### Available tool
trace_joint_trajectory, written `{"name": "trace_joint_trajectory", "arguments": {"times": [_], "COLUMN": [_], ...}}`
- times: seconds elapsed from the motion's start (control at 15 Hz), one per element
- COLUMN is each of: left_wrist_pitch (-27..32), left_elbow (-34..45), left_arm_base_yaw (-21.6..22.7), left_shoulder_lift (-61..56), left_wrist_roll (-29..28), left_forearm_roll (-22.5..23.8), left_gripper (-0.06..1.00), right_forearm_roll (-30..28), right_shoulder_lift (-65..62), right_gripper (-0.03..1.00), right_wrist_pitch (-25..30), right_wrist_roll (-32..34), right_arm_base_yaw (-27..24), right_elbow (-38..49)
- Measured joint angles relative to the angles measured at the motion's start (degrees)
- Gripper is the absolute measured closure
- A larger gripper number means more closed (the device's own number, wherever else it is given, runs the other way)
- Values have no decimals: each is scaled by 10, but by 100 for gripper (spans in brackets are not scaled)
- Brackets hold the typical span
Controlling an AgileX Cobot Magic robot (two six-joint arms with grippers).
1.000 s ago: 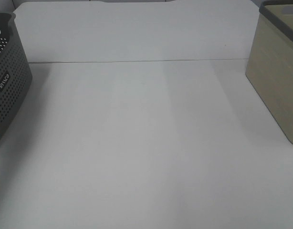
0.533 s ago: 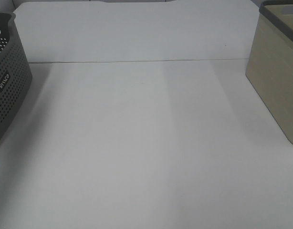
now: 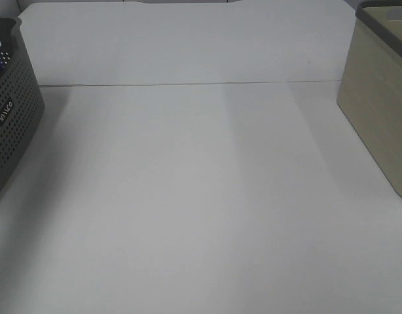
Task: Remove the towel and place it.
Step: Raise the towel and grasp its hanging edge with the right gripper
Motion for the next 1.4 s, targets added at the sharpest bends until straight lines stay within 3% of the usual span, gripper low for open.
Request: {"name": "trace_joint_trajectory", "arguments": {"times": [0.2, 0.27, 0.53, 0.73, 0.87, 0.93, 1.0, 1.07, 1.13, 1.27, 1.33, 1.4], "left_wrist_pitch": [-21, -48, -42, -32, -13, -6, -3, -3, -3, -3, -4, -4], "left_elbow": [-41, -45, -45, -45, -45, -45, -45, -45, -45, -45, -45, -45], "left_arm_base_yaw": [-80, -126, -226, -273, -299, -311, -336, -342, -351, -366, -372, -376], "left_shoulder_lift": [0, -1, -1, -1, 6, 11, 21, 23, 25, 28, 30, 30], "left_wrist_roll": [44, 47, 70, 88, 110, 132, 155, 158, 160, 161, 162, 163], "left_forearm_roll": [-22, -25, -26, -27, -27, -26, -25, -25, -25, -25, -25, -25], "left_gripper": [94, 94, 94, 94, 94, 94, 94, 94, 94, 94, 94, 94], "right_forearm_roll": [0, 0, 0, 0, 19, 54, 171, 199, 272, 467, 524, 633], "right_shoulder_lift": [0, 0, 0, 1, 32, 57, 123, 141, 187, 282, 308, 357], "right_gripper": [21, 21, 21, 21, 21, 21, 21, 21, 21, 22, 22, 23], "right_wrist_pitch": [0, 0, 0, -5, -58, -112, -239, -261, -307, -363, -367, -365], "right_wrist_roll": [0, 0, 0, -1, -19, -47, -150, -177, -255, -438, -483, -603], "right_arm_base_yaw": [0, 0, 0, 0, 0, 0, 0, 0, 0, 0, 0, 0], "right_elbow": [0, 0, 0, -2, -11, -11, -12, -13, -13, -13, -13, -13]}}
